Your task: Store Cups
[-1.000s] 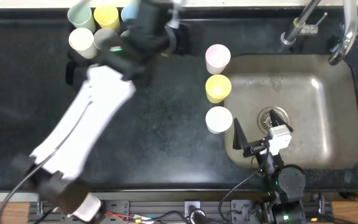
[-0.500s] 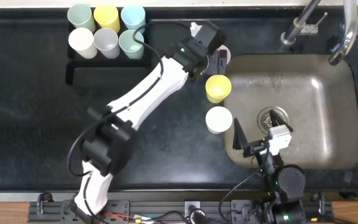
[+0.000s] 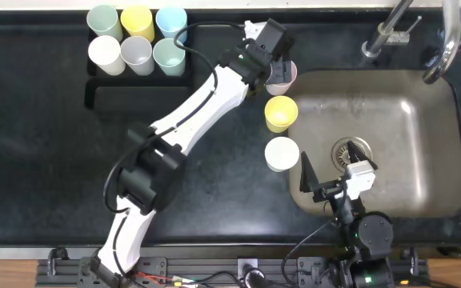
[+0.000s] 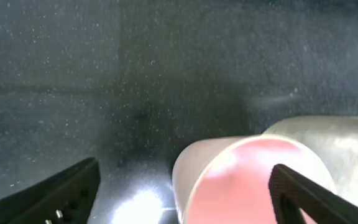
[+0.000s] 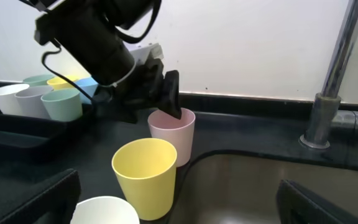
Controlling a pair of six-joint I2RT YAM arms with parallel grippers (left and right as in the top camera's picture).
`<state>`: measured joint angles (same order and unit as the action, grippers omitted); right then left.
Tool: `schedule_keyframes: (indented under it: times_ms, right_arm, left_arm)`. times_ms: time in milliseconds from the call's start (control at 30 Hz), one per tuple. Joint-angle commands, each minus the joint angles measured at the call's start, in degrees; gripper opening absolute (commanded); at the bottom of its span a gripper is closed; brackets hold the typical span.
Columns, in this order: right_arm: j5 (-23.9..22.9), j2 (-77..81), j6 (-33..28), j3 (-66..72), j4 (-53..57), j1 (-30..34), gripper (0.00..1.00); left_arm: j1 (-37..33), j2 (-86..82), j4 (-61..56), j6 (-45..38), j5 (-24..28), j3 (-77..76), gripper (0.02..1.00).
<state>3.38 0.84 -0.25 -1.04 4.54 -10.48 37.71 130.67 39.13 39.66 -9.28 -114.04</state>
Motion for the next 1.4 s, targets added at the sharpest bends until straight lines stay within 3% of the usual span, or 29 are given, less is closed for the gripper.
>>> schedule_keyframes:
  times_ms: [33, 233, 333, 500, 733, 833, 1000, 1167, 1400]
  right_arm:
    - [-0.4, -0.6, -0.2, 0.8, -0.3, 0.3, 0.998]
    - [-0.4, -0.6, -0.2, 0.8, -0.3, 0.3, 0.998]
    - [-0.4, -0.6, -0.2, 0.8, -0.3, 0.3, 0.998]
    - [-0.4, -0.6, -0.2, 0.8, -0.3, 0.3, 0.996]
    - [-0.4, -0.6, -0.2, 0.8, -0.3, 0.3, 0.996]
    - [-0.4, -0.6, -0.2, 0.8, -0.3, 0.3, 0.996]
    - [-0.4, -0.6, -0.2, 0.8, -0.3, 0.3, 0.996]
    - [-0.4, -0.6, -0.2, 0.8, -0.3, 0.3, 0.998]
    - [-0.4, -0.6, -0.2, 0.8, -0.3, 0.3, 0.998]
  left_arm:
    - [-1.0, 1.7, 0.2, 1.3, -1.4, -1.5, 0.709]
    - [-1.1, 1.7, 1.3, 0.9, -1.2, -1.6, 0.191]
    - [-1.1, 1.7, 1.9, 0.9, -0.2, -1.6, 0.034]
    - [-0.9, -2.7, 3.7, 0.9, -0.3, -1.5, 0.034]
    - [-2.6, -21.9, 10.8, 0.9, -15.4, -1.4, 0.034]
    - [-6.8, -28.9, 15.9, 1.4, -17.9, -1.4, 0.034]
    - [-18.3, -37.1, 23.9, 5.5, -17.0, 2.5, 0.036]
    - [-29.8, -42.7, 24.2, 5.7, -9.5, 13.7, 0.034]
    - [-37.1, -44.4, 22.6, 7.0, -5.7, 27.9, 0.034]
